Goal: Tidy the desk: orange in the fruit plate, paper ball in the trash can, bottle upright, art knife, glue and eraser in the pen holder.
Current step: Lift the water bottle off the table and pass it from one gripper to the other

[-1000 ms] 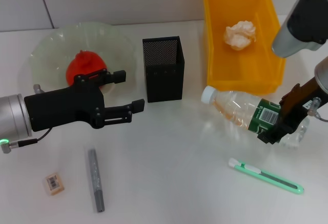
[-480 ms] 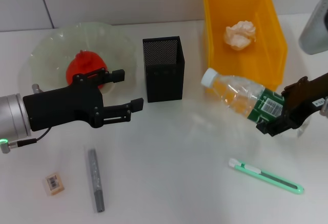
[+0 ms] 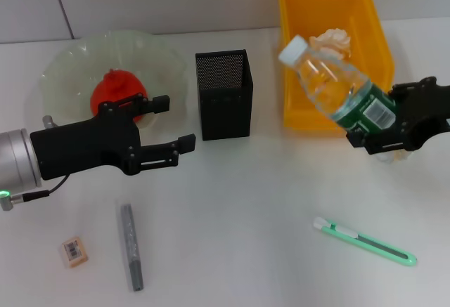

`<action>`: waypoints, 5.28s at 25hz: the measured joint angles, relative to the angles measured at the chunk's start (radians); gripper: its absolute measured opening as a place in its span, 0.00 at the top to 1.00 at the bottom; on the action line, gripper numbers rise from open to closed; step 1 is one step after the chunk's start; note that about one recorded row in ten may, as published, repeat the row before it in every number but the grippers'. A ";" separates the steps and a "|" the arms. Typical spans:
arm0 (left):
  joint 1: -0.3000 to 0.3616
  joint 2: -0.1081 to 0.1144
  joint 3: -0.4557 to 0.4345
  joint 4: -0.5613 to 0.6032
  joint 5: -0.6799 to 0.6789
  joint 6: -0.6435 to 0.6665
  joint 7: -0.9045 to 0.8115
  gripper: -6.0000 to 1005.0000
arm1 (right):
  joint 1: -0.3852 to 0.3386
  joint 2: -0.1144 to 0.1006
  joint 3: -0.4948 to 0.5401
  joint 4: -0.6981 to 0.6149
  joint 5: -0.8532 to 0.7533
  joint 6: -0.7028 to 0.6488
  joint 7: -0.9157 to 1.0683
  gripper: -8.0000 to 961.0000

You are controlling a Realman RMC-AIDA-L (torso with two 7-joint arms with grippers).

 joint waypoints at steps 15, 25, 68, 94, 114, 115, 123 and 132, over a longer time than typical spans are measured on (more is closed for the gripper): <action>0.000 -0.002 -0.008 0.000 -0.008 -0.002 0.002 0.19 | -0.079 -0.001 0.122 0.221 0.414 0.103 -0.388 0.20; 0.003 -0.002 -0.009 0.000 -0.034 -0.002 0.003 0.19 | -0.060 -0.004 0.169 0.528 0.684 0.096 -0.773 0.20; 0.032 -0.005 0.002 -0.039 -0.280 0.022 0.074 0.20 | 0.241 0.000 0.181 1.345 0.946 0.049 -1.486 0.20; -0.025 -0.010 0.221 -0.182 -0.585 0.106 0.161 0.20 | 0.277 0.001 0.180 1.403 0.939 0.089 -1.493 0.20; -0.100 -0.012 0.266 -0.221 -0.663 0.018 0.161 0.20 | 0.321 0.005 0.117 1.445 0.940 0.092 -1.536 0.20; -0.100 -0.012 0.266 -0.221 -0.663 0.018 0.161 0.20 | 0.321 0.005 0.117 1.445 0.940 0.092 -1.536 0.20; -0.109 -0.012 0.274 -0.221 -0.680 0.009 0.170 0.20 | 0.336 0.006 0.117 1.455 0.941 0.104 -1.543 0.20; -0.111 -0.012 0.284 -0.221 -0.708 0.009 0.173 0.21 | 0.341 0.006 0.116 1.455 0.938 0.114 -1.543 0.20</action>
